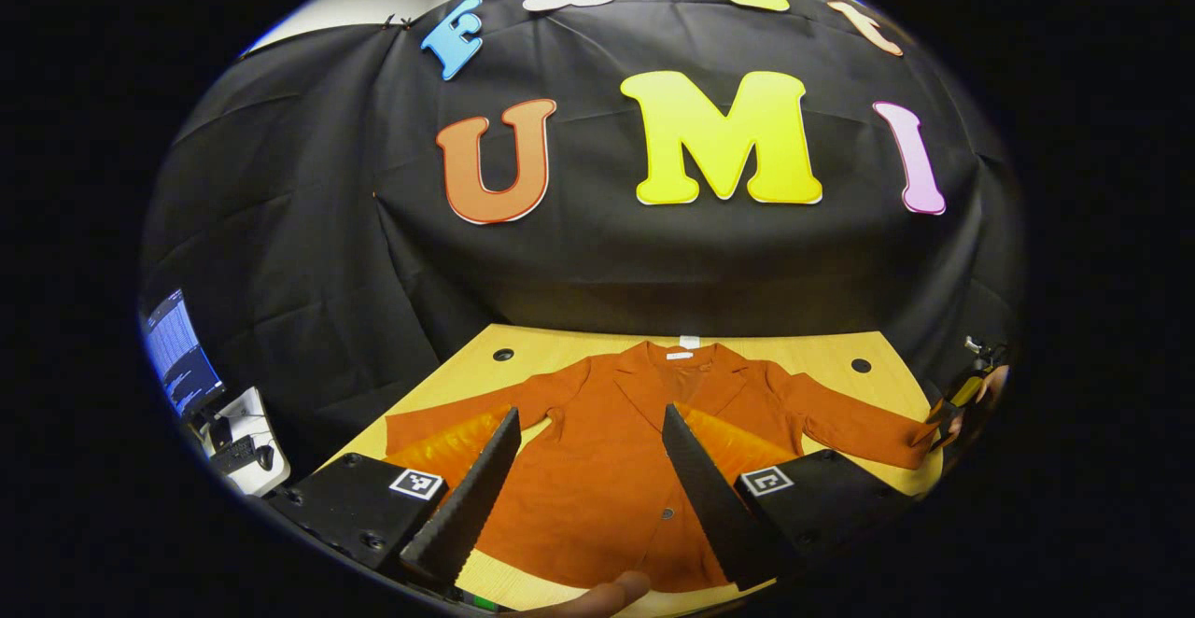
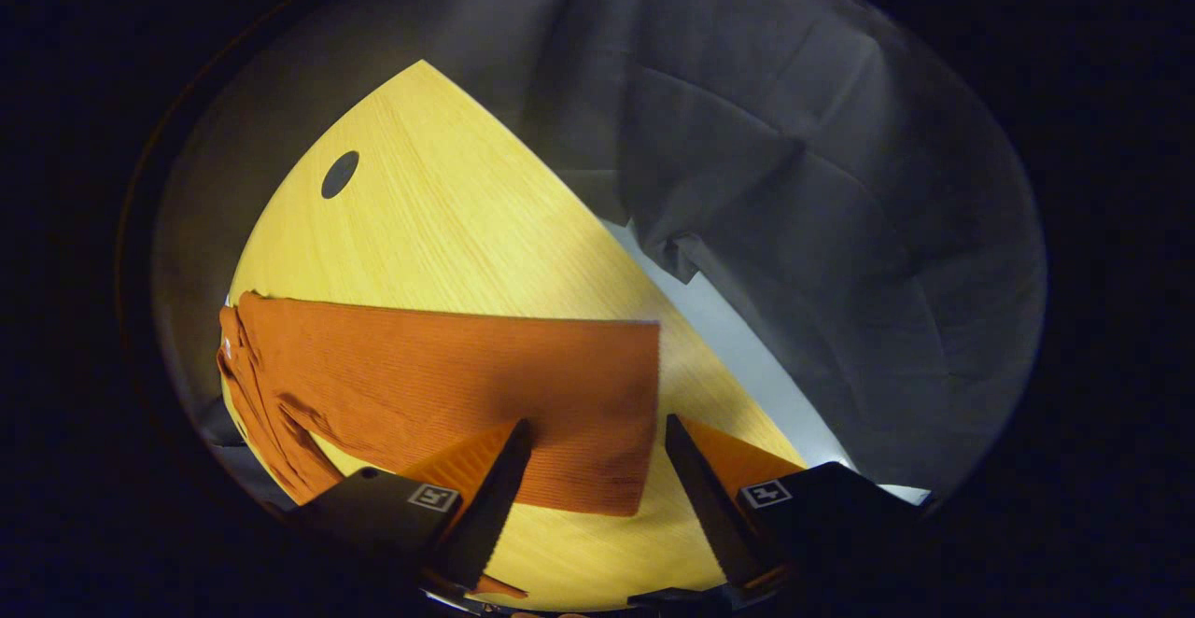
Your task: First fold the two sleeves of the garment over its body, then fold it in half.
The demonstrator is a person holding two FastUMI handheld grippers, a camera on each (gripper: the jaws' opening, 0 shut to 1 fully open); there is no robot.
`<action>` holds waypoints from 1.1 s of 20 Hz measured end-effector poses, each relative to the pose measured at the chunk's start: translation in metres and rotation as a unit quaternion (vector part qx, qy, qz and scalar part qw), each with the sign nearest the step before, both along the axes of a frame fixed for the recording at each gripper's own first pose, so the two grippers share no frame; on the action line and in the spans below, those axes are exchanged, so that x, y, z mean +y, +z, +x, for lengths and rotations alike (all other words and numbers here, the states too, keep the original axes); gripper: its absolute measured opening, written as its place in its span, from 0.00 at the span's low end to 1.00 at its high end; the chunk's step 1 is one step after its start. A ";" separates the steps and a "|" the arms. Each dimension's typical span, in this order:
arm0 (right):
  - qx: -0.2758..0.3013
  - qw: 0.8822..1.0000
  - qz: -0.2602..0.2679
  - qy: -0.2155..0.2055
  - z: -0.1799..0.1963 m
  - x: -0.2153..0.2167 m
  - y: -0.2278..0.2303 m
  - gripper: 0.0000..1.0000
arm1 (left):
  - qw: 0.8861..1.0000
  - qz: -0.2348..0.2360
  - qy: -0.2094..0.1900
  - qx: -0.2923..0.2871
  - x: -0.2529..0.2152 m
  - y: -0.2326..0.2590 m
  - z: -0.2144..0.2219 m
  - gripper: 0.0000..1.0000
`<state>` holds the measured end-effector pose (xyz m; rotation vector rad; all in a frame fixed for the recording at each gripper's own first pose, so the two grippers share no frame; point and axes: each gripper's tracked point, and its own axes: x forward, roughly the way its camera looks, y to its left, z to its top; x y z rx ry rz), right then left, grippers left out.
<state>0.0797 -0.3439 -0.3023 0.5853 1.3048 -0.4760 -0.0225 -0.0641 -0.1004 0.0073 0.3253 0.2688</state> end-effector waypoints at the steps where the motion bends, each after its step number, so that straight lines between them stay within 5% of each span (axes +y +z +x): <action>1: -0.009 1.000 0.017 -0.007 0.006 0.004 0.002 0.87 | 1.000 0.000 0.006 0.003 0.002 0.000 -0.001 0.99; 2: -0.006 1.000 0.020 -0.011 0.010 0.006 0.003 0.77 | 1.000 0.000 0.011 0.004 0.005 0.000 -0.002 0.99; 5: 0.007 1.000 0.004 -0.006 0.012 0.005 -0.004 0.79 | 1.000 -0.002 0.023 0.006 0.007 0.001 -0.004 0.99; 9: 0.006 0.999 0.022 -0.029 0.010 0.006 -0.006 0.29 | 1.000 -0.009 0.028 0.010 0.001 -0.002 -0.005 0.99; 11: 0.012 0.999 0.019 -0.036 0.007 0.001 -0.013 0.36 | 0.999 -0.015 0.026 0.014 -0.005 -0.003 -0.006 0.99; 13: 0.009 0.999 0.031 -0.036 0.004 0.002 -0.010 0.07 | 1.000 -0.013 0.023 0.009 -0.007 -0.001 -0.007 0.99; 22: -0.041 0.999 0.007 -0.010 0.005 0.014 0.053 0.07 | 1.000 -0.022 -0.006 0.006 0.014 -0.015 -0.001 0.99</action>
